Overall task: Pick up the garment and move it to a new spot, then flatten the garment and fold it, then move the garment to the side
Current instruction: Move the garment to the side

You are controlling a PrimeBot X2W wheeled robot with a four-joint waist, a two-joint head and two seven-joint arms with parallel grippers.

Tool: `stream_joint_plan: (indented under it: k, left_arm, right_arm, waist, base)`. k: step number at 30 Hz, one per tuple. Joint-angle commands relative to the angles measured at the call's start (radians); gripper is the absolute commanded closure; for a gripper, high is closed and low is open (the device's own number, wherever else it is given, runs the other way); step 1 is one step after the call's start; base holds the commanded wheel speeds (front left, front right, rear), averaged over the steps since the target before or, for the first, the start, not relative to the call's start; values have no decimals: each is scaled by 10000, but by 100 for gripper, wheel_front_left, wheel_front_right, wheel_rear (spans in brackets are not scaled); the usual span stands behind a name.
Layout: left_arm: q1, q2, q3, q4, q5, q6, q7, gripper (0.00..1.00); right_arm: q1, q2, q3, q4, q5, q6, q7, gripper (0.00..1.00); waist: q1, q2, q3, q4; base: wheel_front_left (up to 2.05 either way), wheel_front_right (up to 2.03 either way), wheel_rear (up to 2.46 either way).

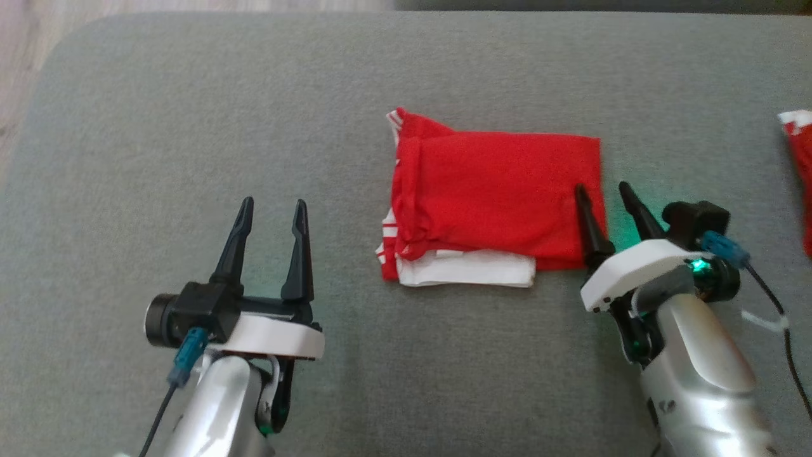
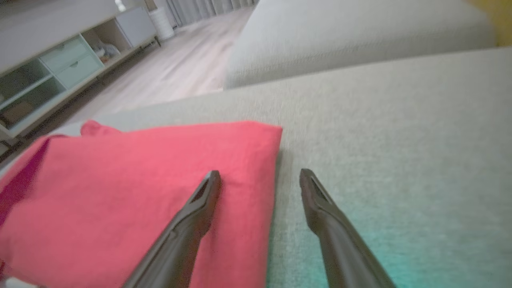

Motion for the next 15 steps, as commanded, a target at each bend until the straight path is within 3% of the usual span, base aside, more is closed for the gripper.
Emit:
stream_joint_plan:
  k: [1,7,8,9,15]
  left_arm:
    - [-354,54,244,-221,-21,-16,-95,0]
    - [-455,54,269,-76,27,-14,-95,0]
    - [-461,54,275,-81,22,-2,-95,0]
    - [-460,54,284,-93,23,10,-95,0]
    - [-337,54,352,-142,144,-3,-95,0]
  right_arm:
    - [-327,3,335,-44,1,-9,23,0]
    - [-810,3,1148,1698,251,-9,400,0]
    - [-858,3,1303,1888,270,-9,418,44]
    - [-911,3,1455,2032,277,-9,383,96]
    - [-1299,3,1863,2507,35,-9,-418,100]
  waist:
    - [-2,0,167,188]
    - [-2,0,158,320]
    - [-2,0,135,312]
    - [-2,0,105,288]
    - [-2,0,-240,-76]
  base:
    - [0,0,0]
    - [0,0,0]
    - [0,0,0]
    - [0,0,0]
    - [0,0,0]
